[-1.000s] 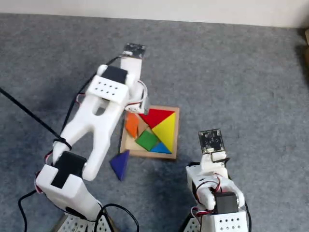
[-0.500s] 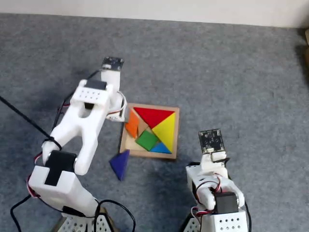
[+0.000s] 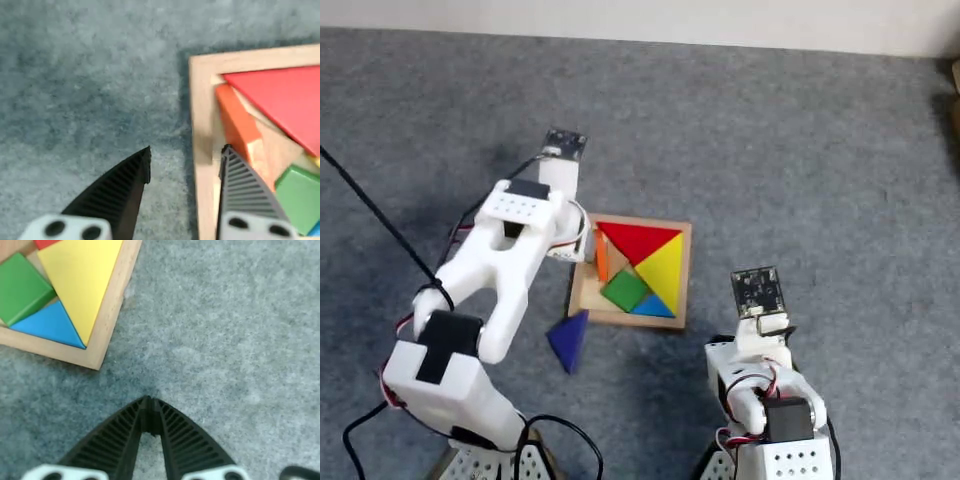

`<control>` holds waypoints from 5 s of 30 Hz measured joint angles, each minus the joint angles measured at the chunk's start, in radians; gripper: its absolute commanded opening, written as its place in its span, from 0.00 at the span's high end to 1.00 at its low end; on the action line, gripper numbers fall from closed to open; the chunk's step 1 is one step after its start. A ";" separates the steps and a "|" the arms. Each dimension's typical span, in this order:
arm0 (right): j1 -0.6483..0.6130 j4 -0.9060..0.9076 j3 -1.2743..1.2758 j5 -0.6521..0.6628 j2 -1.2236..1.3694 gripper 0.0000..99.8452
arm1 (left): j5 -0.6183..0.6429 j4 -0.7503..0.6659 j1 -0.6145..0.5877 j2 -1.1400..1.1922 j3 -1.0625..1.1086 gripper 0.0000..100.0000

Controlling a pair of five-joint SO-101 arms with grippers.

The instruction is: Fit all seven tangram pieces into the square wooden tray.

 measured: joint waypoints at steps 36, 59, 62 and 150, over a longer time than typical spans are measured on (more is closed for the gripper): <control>0.000 0.000 0.000 0.000 0.000 0.99 | 0.000 0.153 0.083 0.058 -0.132 0.77; 0.000 0.000 0.000 0.000 0.000 0.99 | 0.000 0.261 0.121 -0.189 -0.172 0.77; 0.000 0.000 0.000 0.000 0.000 0.99 | 0.000 0.316 0.121 -0.267 -0.172 0.77; 0.000 0.000 0.000 0.000 0.000 0.99 | -0.057 -0.095 0.032 -0.387 0.358 0.77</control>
